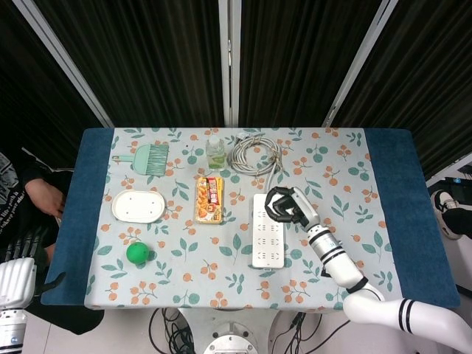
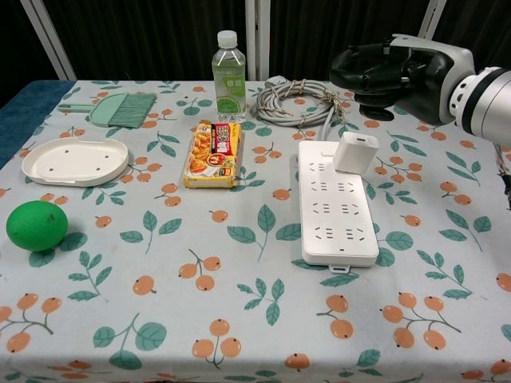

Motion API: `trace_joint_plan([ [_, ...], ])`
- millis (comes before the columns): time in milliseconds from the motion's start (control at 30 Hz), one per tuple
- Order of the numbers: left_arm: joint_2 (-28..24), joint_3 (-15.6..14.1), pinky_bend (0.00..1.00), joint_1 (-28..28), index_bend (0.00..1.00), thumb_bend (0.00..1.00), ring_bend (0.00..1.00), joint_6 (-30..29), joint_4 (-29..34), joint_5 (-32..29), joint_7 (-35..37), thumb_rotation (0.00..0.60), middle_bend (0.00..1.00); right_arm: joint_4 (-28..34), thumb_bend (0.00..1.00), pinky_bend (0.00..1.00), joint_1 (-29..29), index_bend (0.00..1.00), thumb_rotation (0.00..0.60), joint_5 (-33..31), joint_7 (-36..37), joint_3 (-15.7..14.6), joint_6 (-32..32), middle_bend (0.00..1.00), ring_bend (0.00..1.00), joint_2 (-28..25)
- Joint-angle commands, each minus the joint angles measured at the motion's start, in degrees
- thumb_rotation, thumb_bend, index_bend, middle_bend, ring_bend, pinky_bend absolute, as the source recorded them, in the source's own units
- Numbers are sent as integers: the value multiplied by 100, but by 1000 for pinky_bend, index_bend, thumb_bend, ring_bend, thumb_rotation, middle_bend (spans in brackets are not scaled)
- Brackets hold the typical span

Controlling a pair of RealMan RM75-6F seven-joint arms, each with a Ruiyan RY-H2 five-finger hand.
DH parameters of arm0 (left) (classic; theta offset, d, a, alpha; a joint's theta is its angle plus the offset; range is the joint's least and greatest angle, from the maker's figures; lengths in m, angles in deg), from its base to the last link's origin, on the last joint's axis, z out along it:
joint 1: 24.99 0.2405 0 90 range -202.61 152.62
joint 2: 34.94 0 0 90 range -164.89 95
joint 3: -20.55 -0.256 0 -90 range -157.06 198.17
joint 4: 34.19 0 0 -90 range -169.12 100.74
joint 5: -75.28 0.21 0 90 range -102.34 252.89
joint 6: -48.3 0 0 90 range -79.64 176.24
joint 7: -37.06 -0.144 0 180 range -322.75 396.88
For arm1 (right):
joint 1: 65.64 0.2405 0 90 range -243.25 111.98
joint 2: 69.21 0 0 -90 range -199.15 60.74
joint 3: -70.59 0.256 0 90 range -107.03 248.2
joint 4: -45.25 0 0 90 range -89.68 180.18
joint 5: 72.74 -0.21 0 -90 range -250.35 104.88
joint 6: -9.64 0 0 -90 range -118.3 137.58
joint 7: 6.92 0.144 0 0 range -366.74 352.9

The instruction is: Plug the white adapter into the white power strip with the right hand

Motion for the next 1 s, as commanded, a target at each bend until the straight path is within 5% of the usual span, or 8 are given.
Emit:
trace_joint_plan([
  [33, 4, 0, 0, -2, 44, 144, 0, 13, -5, -12, -2, 600, 0, -561, 812, 941, -91, 1000, 600, 383, 979, 167, 521, 968, 962, 377],
  [433, 3, 14, 0, -28, 44, 144, 0, 73, 15, -51, -29, 600, 0, -1085, 846, 952, 129, 1000, 600, 1028, 2416, 167, 902, 967, 969, 610],
  [1000, 13, 2, 0, -29, 44, 144, 0, 95, -15, -53, 47, 600, 0, -1492, 853, 953, 294, 1000, 600, 1135, 2869, 19, 906, 967, 969, 755],
])
